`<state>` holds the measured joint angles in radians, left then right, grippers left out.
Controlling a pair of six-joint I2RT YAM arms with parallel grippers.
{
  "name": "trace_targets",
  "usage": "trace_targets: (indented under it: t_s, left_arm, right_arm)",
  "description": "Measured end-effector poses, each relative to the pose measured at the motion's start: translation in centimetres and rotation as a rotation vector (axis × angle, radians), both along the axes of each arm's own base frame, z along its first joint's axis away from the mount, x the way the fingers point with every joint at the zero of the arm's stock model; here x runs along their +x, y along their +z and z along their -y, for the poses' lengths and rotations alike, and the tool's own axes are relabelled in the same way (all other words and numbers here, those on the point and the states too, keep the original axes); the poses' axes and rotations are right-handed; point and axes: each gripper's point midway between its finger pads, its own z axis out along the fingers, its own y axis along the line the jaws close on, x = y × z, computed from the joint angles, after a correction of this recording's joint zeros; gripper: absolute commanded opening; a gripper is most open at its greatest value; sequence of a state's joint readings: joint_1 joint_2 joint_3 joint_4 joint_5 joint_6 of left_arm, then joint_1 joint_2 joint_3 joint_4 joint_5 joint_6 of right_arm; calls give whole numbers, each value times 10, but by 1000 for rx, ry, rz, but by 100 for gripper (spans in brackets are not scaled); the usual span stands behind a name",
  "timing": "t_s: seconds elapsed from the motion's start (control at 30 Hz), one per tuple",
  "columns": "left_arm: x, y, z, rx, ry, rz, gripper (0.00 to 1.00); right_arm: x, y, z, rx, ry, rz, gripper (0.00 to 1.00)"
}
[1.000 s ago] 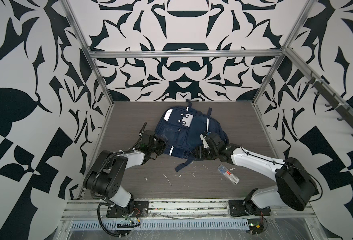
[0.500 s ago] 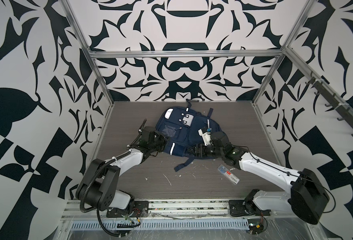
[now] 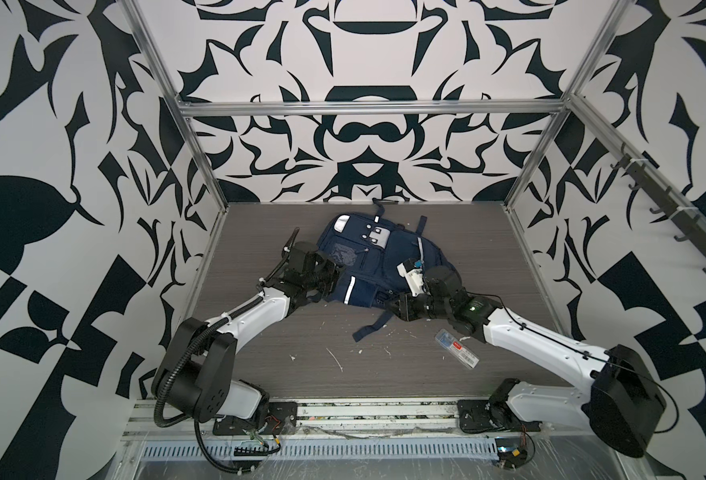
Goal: Pack the student bag
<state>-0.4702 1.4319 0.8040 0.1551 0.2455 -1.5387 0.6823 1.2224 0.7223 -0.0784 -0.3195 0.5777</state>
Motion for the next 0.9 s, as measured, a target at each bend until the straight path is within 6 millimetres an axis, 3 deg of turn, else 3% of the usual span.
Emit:
trace_targets:
  t_s: [0.17,0.23,0.43,0.63,0.9]
  left_arm:
    - [-2,0,2,-3,3,-12,0]
    - [-3,-1,3,-4,4,-17,0]
    - [-6,0,9,-13,4,-25,0]
    - [-7,3,13,-33,7,-28,0]
    - [-9,16,28,-68,7,-29,0]
  right_arm:
    - [11,-15,12,-27,-116,-16,56]
    - [16,-22,15,-22,-167,-23,59]
    - [33,-36,10,-5,-230,-27,58]
    - [44,-30,8,19,-254,17,57]
    - [57,-19,24,14,-335,87,59]
